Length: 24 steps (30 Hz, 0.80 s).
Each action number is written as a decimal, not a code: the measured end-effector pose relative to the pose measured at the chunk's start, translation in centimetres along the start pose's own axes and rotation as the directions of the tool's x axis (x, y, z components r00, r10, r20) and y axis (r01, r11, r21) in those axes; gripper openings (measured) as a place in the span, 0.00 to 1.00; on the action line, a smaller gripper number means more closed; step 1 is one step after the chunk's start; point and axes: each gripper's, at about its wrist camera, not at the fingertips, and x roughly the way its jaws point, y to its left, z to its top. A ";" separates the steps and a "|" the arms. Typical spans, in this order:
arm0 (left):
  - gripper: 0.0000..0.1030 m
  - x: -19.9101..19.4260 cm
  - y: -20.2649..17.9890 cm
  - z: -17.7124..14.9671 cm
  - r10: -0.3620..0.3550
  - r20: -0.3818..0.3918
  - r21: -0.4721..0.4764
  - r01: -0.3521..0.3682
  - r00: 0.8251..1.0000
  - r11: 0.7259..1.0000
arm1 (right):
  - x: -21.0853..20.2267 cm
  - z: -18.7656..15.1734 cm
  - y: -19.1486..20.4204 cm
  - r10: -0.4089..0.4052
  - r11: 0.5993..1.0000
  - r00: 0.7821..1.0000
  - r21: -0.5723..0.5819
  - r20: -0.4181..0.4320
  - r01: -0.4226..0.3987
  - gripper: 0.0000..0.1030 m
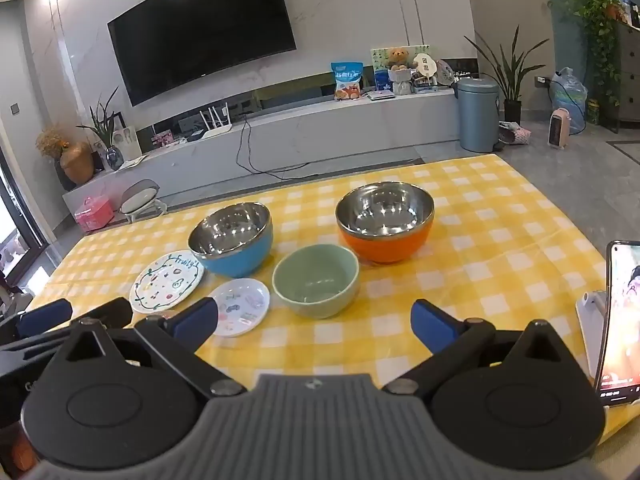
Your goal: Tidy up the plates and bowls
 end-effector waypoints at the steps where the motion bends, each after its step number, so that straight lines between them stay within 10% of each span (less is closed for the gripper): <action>1: 0.84 0.1 0.2 0.1 -0.003 -0.021 -0.014 0.003 1.000 1.000 | 0.0 0.0 0.0 -0.001 1.000 1.000 -0.003 -0.001 0.001 0.98; 24: 0.80 0.7 0.1 -0.4 0.008 -0.083 -0.004 -0.009 0.997 1.000 | -0.1 -0.3 -0.2 -0.012 1.000 1.000 -0.027 -0.021 0.012 0.98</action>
